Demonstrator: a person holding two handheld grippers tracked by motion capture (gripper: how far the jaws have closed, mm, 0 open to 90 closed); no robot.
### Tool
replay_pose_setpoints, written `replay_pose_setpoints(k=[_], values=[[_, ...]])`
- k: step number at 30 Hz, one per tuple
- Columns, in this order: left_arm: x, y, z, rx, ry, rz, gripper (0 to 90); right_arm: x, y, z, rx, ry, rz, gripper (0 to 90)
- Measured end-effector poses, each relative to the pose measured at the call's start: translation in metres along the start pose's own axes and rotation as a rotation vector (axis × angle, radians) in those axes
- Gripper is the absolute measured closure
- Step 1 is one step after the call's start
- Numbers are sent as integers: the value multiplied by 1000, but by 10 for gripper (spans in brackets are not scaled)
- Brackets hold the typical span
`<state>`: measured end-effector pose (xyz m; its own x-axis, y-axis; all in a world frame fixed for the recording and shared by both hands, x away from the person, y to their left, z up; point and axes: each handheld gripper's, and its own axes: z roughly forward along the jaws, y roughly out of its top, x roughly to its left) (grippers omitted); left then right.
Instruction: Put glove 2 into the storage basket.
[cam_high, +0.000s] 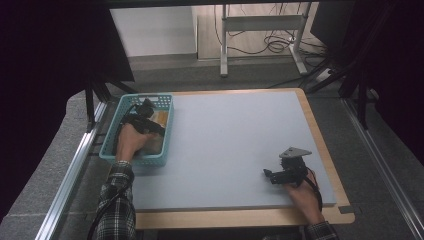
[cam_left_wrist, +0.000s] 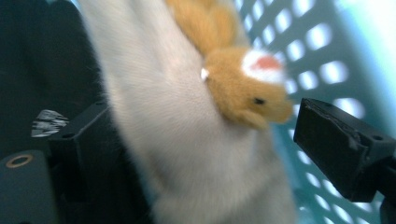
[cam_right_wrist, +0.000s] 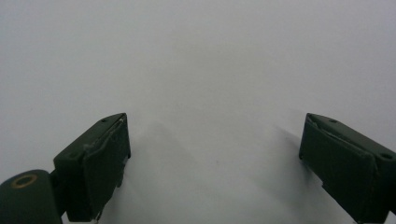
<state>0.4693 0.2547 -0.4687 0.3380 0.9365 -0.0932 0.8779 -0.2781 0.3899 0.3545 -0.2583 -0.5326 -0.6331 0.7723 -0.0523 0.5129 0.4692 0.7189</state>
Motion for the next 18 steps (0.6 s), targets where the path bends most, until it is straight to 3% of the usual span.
replay_pose_setpoints(k=[4, 6, 8, 12, 14, 18], values=[[6, -2, -25, -78, 40, -11, 159, 0, 0, 0, 0, 0, 0, 85], [12, -6, -31, -100, 67, -37, 283, 0, 0, 0, 0, 0, 0, 85], [15, -10, -28, -87, 106, -53, 462, 0, 0, 0, 0, 0, 0, 85], [21, -16, -10, -27, 191, -52, 720, 0, 0, 0, 0, 0, 0, 85], [24, -18, 0, -11, 190, -63, 780, 0, 0, 0, 0, 1, 1, 85], [22, -17, 17, 29, 171, -70, 813, 0, 0, 0, 0, 1, 1, 85]])
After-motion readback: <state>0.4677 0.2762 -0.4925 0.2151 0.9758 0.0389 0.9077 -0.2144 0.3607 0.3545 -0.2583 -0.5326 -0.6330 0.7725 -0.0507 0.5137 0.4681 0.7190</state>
